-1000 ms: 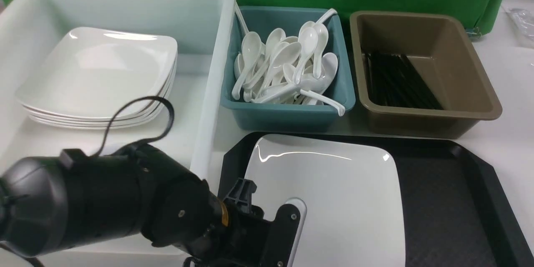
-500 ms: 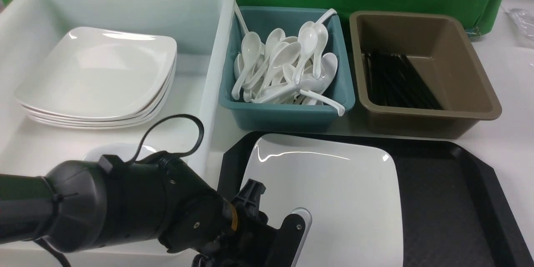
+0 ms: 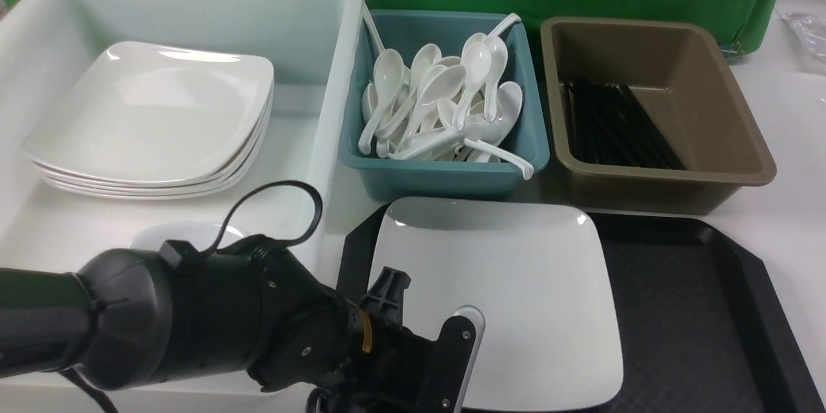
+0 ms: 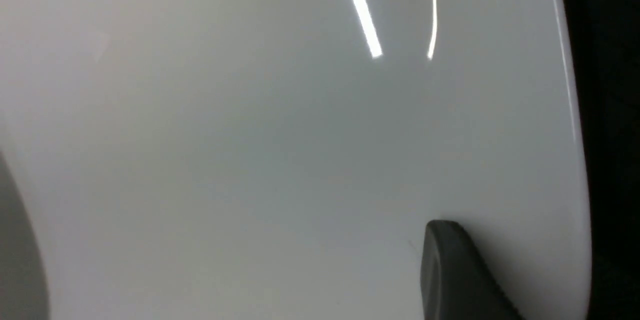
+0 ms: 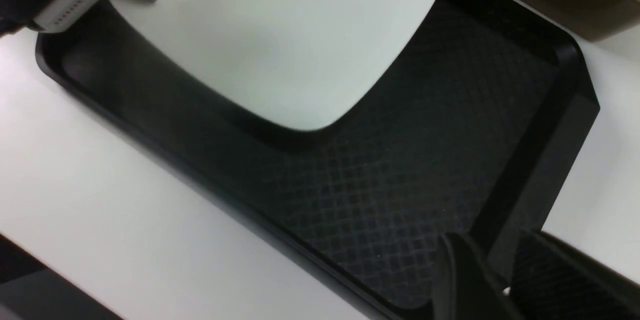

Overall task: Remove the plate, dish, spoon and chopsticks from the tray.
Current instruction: Use the left arm to grab a plate from the dinner plate, then use the left arm to put the plate into the large storage box on the left

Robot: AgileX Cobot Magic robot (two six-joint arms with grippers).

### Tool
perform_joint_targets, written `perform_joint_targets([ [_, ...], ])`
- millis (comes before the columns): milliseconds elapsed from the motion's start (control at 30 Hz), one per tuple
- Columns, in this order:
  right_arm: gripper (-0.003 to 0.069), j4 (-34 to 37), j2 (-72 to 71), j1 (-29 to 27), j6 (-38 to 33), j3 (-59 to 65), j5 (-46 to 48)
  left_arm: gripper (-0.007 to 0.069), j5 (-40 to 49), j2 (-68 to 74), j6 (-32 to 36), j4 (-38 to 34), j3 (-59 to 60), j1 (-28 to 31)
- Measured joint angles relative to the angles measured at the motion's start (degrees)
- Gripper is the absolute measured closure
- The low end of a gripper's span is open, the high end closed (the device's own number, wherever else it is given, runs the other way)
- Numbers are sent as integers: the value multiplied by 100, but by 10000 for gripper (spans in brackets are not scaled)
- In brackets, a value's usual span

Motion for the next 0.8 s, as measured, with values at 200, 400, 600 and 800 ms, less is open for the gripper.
perform_joint_targets([
  [200,463,0,0,0,152,0,65,536,181,-608,-385,-181,0,-475],
  [400,463,0,0,0,230,0,67,585,464,-1272,-765,-255,5,-919],
  [600,463,5,0,0,482,0,43,601,912,-1992,-1066,-345,11,-1125],
  [800,559,-32,0,0,634,0,28,599,1036,-2653,-1158,-490,16,-1130],
])
